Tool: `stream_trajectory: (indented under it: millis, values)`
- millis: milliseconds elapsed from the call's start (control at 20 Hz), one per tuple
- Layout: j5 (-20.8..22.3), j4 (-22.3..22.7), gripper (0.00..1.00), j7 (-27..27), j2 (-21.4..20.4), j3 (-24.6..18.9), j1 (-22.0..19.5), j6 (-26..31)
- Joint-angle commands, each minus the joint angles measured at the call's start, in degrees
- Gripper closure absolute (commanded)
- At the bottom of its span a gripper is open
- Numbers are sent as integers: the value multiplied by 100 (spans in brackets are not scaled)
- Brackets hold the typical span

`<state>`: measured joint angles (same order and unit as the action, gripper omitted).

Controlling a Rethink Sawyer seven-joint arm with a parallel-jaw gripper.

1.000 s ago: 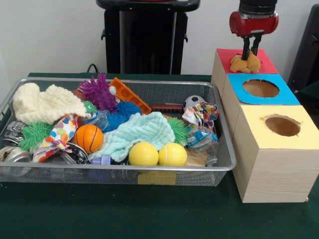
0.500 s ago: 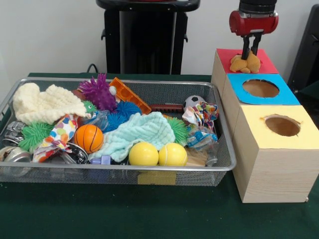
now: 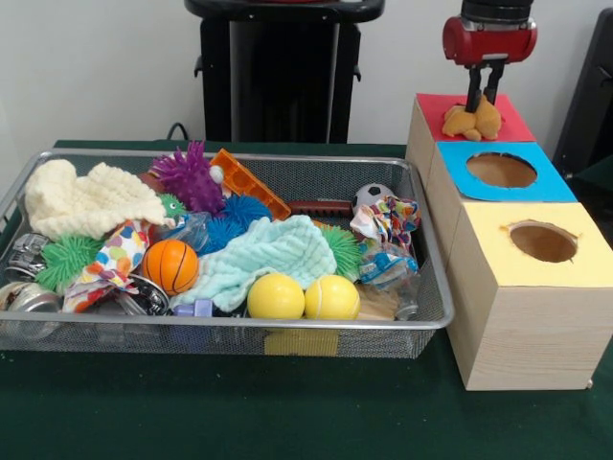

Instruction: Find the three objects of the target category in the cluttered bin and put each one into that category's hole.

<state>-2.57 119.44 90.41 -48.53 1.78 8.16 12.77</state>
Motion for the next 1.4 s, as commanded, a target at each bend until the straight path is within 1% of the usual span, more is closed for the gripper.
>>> stream_trajectory:
  millis: [50,250,500,700,1050,1400]
  values:
    - [-269,521,100,1441,101,-31,80,116]
    - [-292,584,100,1418,-3,-7,102,181]
    - [-327,707,100,1453,-27,-18,127,77]
    - [-344,755,100,1408,-135,11,130,167]
    - [-408,761,100,1366,-105,3,139,160]
    - [-506,658,100,1517,303,-35,298,-237]
